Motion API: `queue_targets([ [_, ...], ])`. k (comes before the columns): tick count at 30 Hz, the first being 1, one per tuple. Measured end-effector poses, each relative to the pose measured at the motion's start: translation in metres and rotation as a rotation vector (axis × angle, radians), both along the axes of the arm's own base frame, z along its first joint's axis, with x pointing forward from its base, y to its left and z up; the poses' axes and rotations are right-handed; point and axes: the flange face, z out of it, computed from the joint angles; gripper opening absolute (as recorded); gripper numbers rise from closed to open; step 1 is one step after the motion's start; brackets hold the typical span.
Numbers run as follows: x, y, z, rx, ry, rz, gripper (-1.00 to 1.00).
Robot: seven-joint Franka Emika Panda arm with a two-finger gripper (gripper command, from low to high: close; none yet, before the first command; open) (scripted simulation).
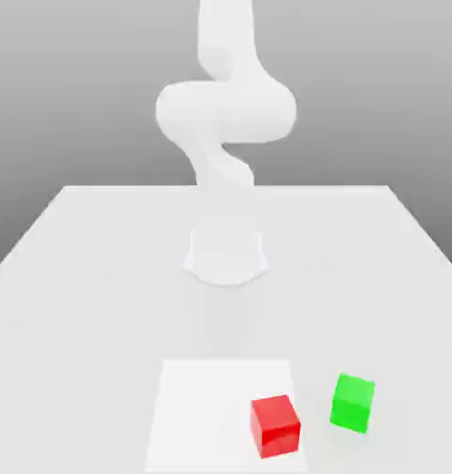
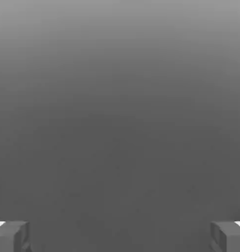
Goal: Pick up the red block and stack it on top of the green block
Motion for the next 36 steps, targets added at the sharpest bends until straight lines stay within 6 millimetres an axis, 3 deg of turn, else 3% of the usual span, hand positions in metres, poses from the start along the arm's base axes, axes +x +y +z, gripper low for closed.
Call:
queue_targets([
  [6,0.065,0.015,-0.110,-0.025,0.185,0.051,0.00],
  [12,0.097,0.031,-0.228,-0.049,0.365,0.105,0.00],
  [17,0.101,0.044,-0.328,-0.067,0.514,0.153,0.00],
  [24,0.075,0.057,-0.459,-0.088,0.706,0.216,0.00],
  [28,0.073,0.057,-0.510,-0.089,0.720,0.219,0.00],
  [29,0.072,0.057,-0.520,-0.089,0.720,0.219,-1.00],
  [36,0.072,0.057,-0.522,-0.090,0.720,0.219,-1.00],
])
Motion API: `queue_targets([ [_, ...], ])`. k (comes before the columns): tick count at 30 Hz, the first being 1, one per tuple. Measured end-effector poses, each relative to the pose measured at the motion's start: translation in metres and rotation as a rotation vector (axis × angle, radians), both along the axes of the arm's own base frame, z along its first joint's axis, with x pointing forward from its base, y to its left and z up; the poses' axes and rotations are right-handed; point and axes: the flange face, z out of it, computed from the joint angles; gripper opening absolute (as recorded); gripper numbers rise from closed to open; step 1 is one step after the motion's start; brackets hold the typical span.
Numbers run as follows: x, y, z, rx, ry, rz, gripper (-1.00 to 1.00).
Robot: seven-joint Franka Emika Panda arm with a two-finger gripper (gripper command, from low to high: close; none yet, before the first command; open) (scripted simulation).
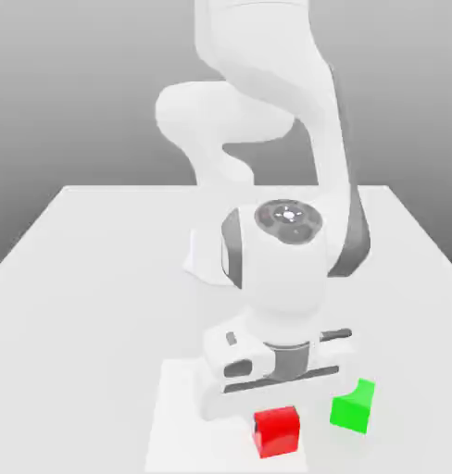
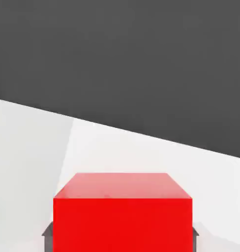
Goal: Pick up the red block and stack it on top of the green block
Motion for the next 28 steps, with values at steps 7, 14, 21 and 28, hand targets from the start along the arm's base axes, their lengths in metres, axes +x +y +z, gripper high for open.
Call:
queue_targets([
  [7,-0.004,0.013,0.063,0.005,0.001,-0.035,-1.00],
  [14,-0.029,0.074,0.084,0.014,0.003,-0.186,-1.00],
  [21,-0.052,0.115,0.084,0.002,-0.001,-0.327,-1.00],
  [28,-0.052,0.115,0.040,0.001,-0.002,-0.337,1.00],
])
